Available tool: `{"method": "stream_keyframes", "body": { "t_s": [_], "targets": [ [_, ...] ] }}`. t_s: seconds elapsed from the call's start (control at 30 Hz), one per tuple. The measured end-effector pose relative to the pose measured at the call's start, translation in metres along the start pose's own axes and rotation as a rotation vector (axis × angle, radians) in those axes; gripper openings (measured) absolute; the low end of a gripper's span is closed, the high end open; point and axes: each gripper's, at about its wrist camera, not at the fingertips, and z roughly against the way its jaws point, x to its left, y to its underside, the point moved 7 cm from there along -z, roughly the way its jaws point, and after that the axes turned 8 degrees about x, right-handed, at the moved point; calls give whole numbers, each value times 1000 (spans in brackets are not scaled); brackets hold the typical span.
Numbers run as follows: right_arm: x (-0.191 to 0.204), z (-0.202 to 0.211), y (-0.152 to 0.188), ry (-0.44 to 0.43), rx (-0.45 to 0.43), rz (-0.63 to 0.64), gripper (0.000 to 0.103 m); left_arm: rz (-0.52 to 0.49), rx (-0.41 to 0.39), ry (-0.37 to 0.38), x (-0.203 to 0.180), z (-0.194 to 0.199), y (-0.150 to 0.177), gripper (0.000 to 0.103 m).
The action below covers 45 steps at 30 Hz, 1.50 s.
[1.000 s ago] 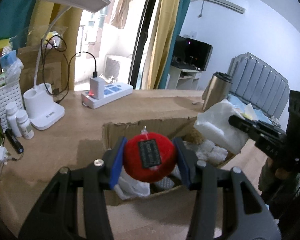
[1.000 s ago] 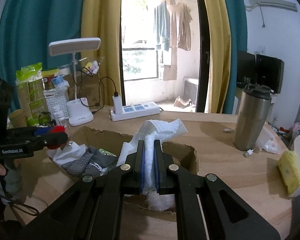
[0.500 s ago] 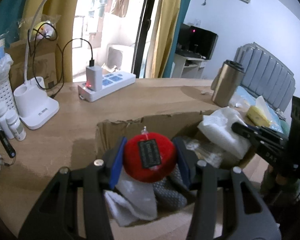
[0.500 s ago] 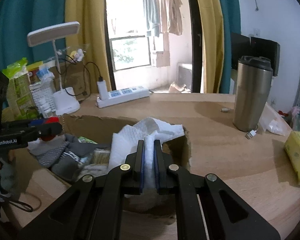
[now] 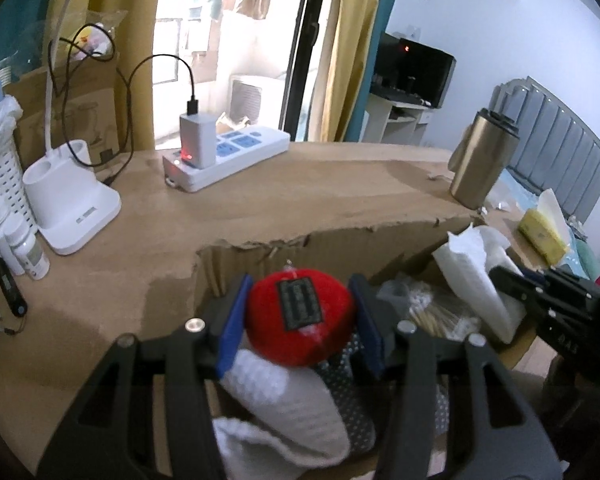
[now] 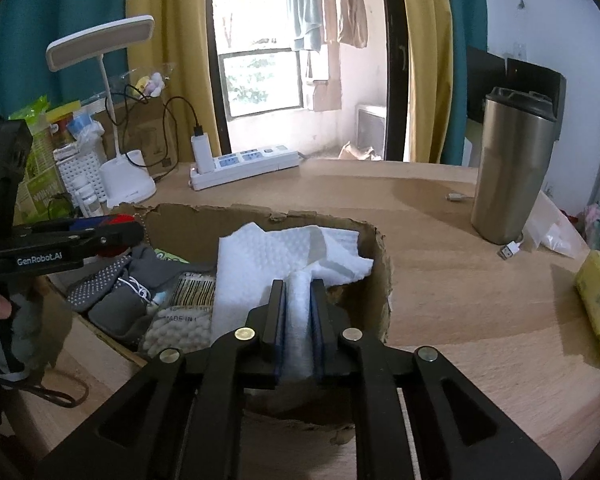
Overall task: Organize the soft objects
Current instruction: 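Lower and release the pouch with the left gripper while the right gripper releases the towel into the box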
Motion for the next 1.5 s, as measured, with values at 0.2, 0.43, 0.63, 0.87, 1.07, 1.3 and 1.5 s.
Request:
{"method": "stream_keyframes", "body": {
  "t_s": [0.2, 0.43, 0.63, 0.87, 1.07, 1.3, 1.5],
  "targets": [
    [2, -3, 2, 45, 22, 20, 16, -9, 10, -6, 2, -5, -4, 52],
    [-1, -1, 4, 50, 40, 6, 17, -18, 15, 11, -2, -4, -4, 53],
    [2, 6, 2, 36, 28, -5, 43, -24, 6, 47, -8, 4, -2, 71],
    [3, 20, -1, 35, 1, -30, 53, -49, -41, 64, -18, 22, 1, 87],
    [10, 31, -3, 38, -14, -22, 54, -48, -93, 82, -21, 47, -1, 88],
    [17, 50, -6, 44, -42, -15, 55, -50, -168, 106, -28, 83, 2, 88],
    [23, 70, -7, 42, -73, -15, 56, -57, -215, 117, -34, 113, 10, 88]
  ]
}}
